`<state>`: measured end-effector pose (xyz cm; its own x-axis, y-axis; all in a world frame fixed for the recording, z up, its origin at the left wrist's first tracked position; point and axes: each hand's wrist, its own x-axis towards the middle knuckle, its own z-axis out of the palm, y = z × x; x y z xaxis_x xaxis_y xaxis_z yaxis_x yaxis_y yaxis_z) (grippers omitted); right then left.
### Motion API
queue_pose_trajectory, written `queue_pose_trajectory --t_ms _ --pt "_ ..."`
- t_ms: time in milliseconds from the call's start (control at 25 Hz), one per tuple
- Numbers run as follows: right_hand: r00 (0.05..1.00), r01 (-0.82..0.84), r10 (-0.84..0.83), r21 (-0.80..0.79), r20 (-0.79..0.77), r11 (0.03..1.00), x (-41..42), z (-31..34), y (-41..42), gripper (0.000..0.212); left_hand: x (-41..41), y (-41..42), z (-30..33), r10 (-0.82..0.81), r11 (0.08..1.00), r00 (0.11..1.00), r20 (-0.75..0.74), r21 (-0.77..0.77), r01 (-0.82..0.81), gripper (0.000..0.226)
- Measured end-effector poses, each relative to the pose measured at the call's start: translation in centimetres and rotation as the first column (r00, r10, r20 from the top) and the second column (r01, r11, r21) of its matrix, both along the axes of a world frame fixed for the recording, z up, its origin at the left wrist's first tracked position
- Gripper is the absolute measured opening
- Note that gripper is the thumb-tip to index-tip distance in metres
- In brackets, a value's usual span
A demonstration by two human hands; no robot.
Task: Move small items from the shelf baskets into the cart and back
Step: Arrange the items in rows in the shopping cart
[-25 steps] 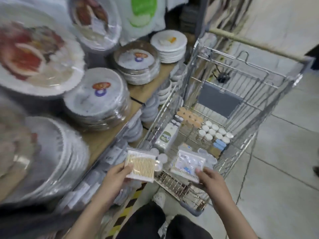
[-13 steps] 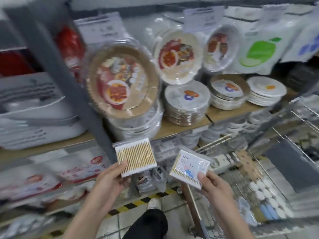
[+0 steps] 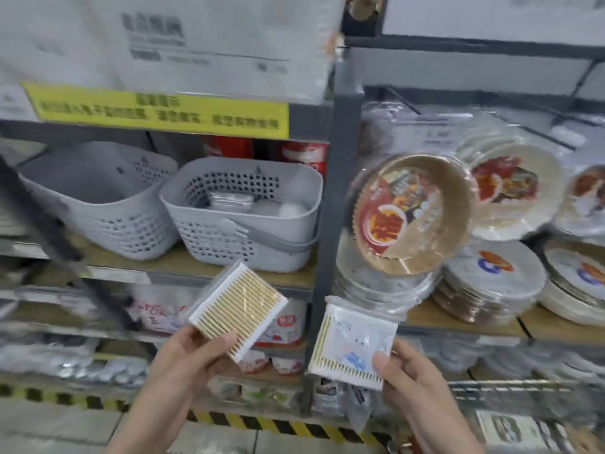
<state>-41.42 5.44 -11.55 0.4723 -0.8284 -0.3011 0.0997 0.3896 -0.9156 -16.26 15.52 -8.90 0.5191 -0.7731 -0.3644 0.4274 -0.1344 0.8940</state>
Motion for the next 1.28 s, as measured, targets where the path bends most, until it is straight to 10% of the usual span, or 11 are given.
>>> queue_pose_trajectory --t_ms 440,560,760,880,1080,1280 --pt "0.988 0.072 -0.024 -0.316 0.154 0.946 19.1 7.3 -4.9 0.060 16.8 -3.9 7.5 0.070 0.989 0.898 0.435 -0.148 -0.005 0.016" --pt "0.979 0.167 -0.112 -0.353 0.171 0.921 22.1 8.9 -6.8 0.026 19.0 -5.8 8.8 0.040 0.984 0.790 0.611 -0.161 0.074 0.016" --pt "0.982 0.180 -0.132 -0.439 0.139 0.880 25.9 11.6 -10.3 0.031 21.1 -10.4 9.0 0.086 0.995 0.547 0.833 -0.095 -0.012 0.016" --pt "0.988 0.153 -0.147 -0.427 0.047 0.891 28.1 11.7 -13.4 0.025 21.2 -12.9 9.0 0.080 0.995 0.392 0.916 -0.051 -0.085 0.036" --pt "0.944 0.007 -0.087 -0.245 -0.317 0.969 32.1 8.1 -19.5 0.008 21.5 -14.6 8.8 -0.006 0.991 0.386 0.922 0.058 -0.123 0.027" --pt "0.929 -0.206 0.114 -0.239 -0.351 0.949 33.3 7.1 -21.8 0.015 22.2 -15.6 8.0 -0.030 0.990 0.375 0.927 0.078 -0.114 0.028"
